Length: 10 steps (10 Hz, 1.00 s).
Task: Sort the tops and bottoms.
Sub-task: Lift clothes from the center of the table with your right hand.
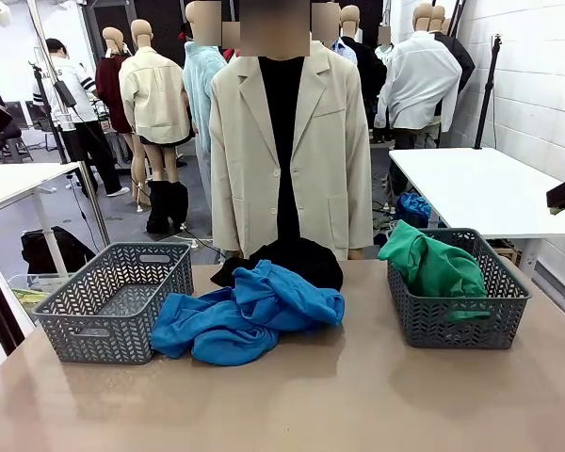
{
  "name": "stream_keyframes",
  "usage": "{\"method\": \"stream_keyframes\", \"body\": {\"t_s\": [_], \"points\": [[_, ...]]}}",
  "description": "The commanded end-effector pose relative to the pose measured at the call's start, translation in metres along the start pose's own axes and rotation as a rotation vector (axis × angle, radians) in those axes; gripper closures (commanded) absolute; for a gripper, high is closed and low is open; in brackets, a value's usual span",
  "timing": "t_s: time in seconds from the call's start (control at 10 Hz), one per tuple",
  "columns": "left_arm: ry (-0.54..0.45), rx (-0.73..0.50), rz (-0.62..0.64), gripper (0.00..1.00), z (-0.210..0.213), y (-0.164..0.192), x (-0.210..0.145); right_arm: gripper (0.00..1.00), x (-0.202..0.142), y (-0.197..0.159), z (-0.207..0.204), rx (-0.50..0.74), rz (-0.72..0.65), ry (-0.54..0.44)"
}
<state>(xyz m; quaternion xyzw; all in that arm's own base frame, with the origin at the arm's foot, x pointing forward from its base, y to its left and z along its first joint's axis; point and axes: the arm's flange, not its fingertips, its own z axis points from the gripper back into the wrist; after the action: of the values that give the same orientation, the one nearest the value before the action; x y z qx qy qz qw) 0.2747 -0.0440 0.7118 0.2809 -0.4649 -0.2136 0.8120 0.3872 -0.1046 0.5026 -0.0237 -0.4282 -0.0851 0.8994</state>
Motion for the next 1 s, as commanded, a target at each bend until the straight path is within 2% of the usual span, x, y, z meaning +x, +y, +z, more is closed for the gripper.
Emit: {"method": "stream_keyframes", "body": {"t_s": [0.0,0.1,0.3,0.4,0.6,0.8,0.9], "points": [[0.004,-0.002,0.01,0.0,-0.001,0.005,0.001,0.0,-0.001,-0.001,-0.001,0.003,-0.001,0.008],[0.0,0.0,0.0,0.0,0.0,0.0,0.0,0.0,0.0,0.0,0.0,0.0,0.0,0.0],[0.192,0.045,0.115,0.0,-0.01,0.034,-0.048,0.0,0.044,0.068,-0.003,0.151,0.118,-0.066],[0.256,0.036,0.179,0.0,-0.001,0.05,-0.078,0.0,0.061,0.102,0.001,0.233,0.161,-0.09],[0.313,0.089,0.311,0.0,0.021,0.073,-0.119,0.0,0.069,0.18,0.0,0.472,0.309,0.034],[0.295,0.096,0.413,0.0,0.037,0.092,-0.125,0.0,0.058,0.255,0.005,0.74,0.456,0.202],[0.318,0.043,0.306,0.0,0.022,0.086,-0.126,0.0,0.049,0.288,0.005,0.836,0.538,0.308]]}}
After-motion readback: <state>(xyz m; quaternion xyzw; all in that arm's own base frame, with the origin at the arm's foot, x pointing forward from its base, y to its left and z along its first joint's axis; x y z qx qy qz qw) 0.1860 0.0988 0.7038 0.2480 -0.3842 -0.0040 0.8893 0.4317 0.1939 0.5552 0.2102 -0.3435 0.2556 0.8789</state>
